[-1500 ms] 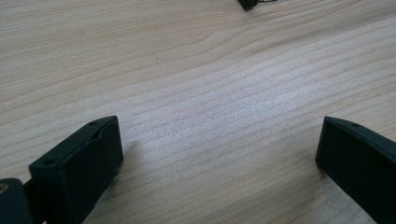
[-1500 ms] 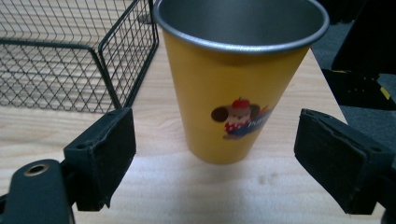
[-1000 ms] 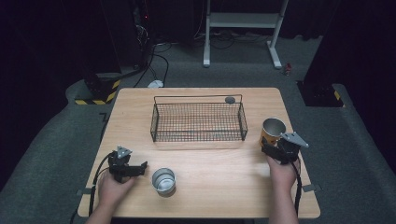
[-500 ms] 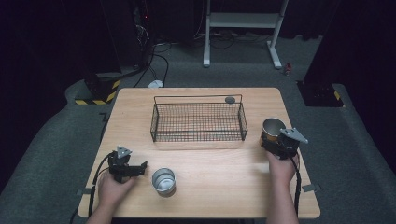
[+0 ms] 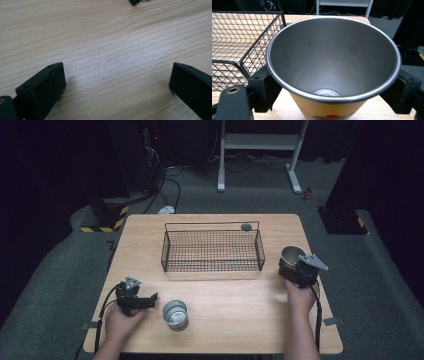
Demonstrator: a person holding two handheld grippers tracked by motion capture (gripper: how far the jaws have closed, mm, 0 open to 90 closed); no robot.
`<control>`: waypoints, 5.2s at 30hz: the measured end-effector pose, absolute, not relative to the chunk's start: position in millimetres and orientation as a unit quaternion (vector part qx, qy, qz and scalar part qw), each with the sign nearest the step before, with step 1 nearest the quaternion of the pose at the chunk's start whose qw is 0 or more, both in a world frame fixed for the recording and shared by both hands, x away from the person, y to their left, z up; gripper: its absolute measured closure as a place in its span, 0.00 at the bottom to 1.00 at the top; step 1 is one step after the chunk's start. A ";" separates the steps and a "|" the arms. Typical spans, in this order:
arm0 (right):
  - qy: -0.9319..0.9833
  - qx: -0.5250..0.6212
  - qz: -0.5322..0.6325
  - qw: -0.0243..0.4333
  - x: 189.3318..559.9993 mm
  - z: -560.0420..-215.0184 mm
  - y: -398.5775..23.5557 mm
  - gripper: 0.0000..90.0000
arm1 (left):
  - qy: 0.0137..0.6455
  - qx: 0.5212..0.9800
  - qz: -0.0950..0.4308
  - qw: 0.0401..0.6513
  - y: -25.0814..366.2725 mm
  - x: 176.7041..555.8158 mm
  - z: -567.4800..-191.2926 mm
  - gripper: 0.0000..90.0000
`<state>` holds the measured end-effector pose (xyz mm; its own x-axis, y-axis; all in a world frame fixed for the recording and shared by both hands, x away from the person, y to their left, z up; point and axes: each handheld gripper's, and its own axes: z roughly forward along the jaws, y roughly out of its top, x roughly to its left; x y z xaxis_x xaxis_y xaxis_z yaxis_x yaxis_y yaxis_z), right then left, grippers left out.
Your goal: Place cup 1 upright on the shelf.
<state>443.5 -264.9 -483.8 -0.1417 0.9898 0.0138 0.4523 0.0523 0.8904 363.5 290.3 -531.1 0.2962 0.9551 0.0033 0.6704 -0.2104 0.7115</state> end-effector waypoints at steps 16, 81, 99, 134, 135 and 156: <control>0.657 0.533 0.396 0.356 422.0 -470.2 -251.4 0.16 | 0.547 0.743 0.230 0.310 290.5 363.5 -531.1 0.01; 0.672 0.466 0.469 0.334 380.4 -429.2 -164.5 0.16 | 0.544 0.746 0.229 0.309 290.7 363.8 -530.7 0.02; 0.670 0.456 0.475 0.343 408.4 -405.0 -143.1 0.16 | 0.544 0.745 0.230 0.310 290.5 363.9 -530.7 0.02; 0.679 0.485 0.453 0.314 483.8 -411.0 -109.5 0.16 | 0.543 0.746 0.228 0.309 290.6 364.0 -530.6 0.03; 0.679 0.485 0.453 0.314 483.8 -411.0 -109.5 0.16 | 0.543 0.746 0.228 0.309 290.6 363.9 -530.6 0.03; 0.706 0.511 0.402 0.281 505.8 -442.0 -98.7 0.16 | 0.543 0.746 0.229 0.310 290.6 363.9 -530.5 0.03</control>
